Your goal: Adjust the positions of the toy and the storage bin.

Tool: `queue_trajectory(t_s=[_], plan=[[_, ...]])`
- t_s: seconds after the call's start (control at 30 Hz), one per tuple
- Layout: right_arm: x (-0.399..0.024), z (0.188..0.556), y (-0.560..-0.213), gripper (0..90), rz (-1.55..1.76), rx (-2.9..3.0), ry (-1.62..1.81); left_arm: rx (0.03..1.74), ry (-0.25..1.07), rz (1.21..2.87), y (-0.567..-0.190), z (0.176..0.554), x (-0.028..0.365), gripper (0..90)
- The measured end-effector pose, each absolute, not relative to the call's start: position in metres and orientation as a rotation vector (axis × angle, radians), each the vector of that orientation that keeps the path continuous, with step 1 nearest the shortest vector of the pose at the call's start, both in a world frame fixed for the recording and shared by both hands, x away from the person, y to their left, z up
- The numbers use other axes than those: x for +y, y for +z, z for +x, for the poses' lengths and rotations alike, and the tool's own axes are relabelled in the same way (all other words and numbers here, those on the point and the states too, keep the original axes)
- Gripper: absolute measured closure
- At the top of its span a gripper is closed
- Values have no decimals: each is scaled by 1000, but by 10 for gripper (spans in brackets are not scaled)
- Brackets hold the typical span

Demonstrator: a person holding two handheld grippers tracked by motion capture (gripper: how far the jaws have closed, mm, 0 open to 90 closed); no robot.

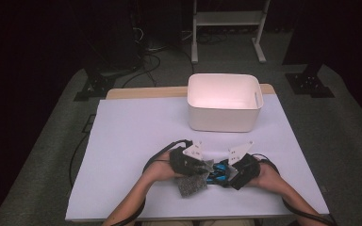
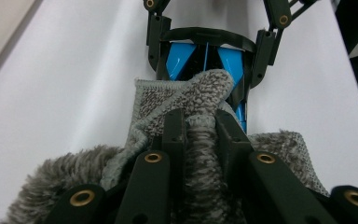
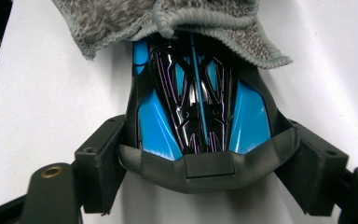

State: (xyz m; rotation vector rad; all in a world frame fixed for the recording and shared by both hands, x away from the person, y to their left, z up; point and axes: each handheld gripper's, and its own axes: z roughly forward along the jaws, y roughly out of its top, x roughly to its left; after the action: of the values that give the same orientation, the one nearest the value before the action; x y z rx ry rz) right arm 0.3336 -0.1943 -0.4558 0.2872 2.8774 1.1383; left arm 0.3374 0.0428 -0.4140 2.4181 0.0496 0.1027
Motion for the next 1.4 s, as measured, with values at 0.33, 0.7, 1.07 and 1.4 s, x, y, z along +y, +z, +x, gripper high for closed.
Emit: queue_trajectory(t_s=[0.33, 0.7, 1.07, 1.4], plan=[[-194, 336, -457, 231, 253, 2883, 1162, 109, 93, 2489, -413, 336, 83, 803], [-175, 340, -456, 232, 184, 2901, 1139, 206, 52, 2427, -423, 329, 120, 802], [-167, 340, -454, 233, 163, 2914, 1120, 101, 14, 2385, -414, 332, 85, 802], [-167, 340, -455, 233, 161, 2919, 1138, 93, 39, 2395, -419, 330, 85, 801]])
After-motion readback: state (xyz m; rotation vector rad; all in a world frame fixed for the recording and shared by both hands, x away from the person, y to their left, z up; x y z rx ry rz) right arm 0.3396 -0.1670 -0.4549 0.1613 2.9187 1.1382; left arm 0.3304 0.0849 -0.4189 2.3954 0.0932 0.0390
